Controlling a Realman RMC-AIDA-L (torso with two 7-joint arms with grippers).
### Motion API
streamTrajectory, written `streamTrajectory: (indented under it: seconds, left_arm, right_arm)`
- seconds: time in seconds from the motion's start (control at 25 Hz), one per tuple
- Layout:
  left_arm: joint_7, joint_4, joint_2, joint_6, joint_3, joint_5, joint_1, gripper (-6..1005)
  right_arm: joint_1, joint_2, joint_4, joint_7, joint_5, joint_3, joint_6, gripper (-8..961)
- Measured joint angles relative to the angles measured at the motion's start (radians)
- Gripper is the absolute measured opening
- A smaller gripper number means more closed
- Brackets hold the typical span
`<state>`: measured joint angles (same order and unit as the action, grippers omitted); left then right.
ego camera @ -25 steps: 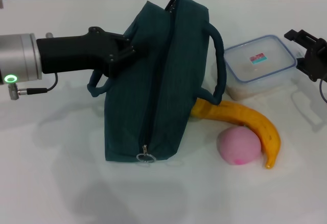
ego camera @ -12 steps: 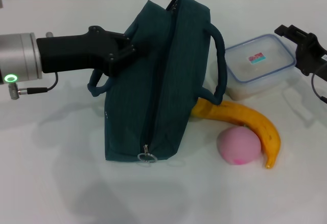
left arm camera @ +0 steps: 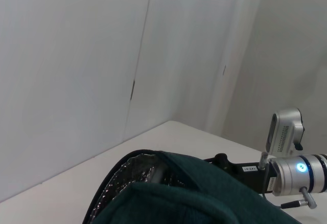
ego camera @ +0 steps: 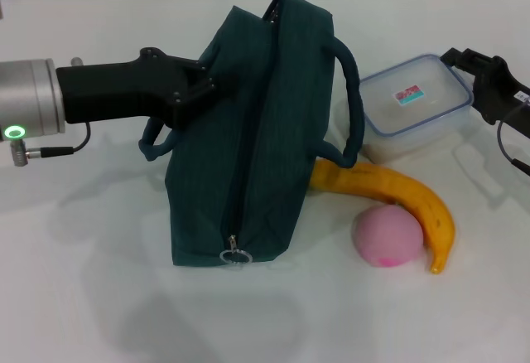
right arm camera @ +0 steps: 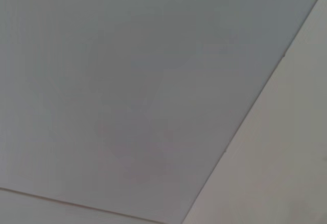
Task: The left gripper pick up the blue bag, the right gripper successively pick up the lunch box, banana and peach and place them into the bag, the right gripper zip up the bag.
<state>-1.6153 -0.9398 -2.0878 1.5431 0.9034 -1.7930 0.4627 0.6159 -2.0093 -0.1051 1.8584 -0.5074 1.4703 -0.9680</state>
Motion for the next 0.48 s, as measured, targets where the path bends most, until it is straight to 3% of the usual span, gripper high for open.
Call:
streamTrajectory:
  seconds: [0.24, 0.48]
  left_arm:
    - [0.001, 0.001, 0.002, -0.003, 0.000, -0.001, -0.002, 42]
    - [0.014, 0.001, 0.003, 0.004, -0.002, 0.005, -0.012, 42]
  right_arm:
    - [-0.007, -0.003, -0.006, -0.034, 0.000, 0.000, -0.008, 401]
    - [-0.069, -0.011, -0.064, -0.136, 0.050, -0.001, -0.030, 262]
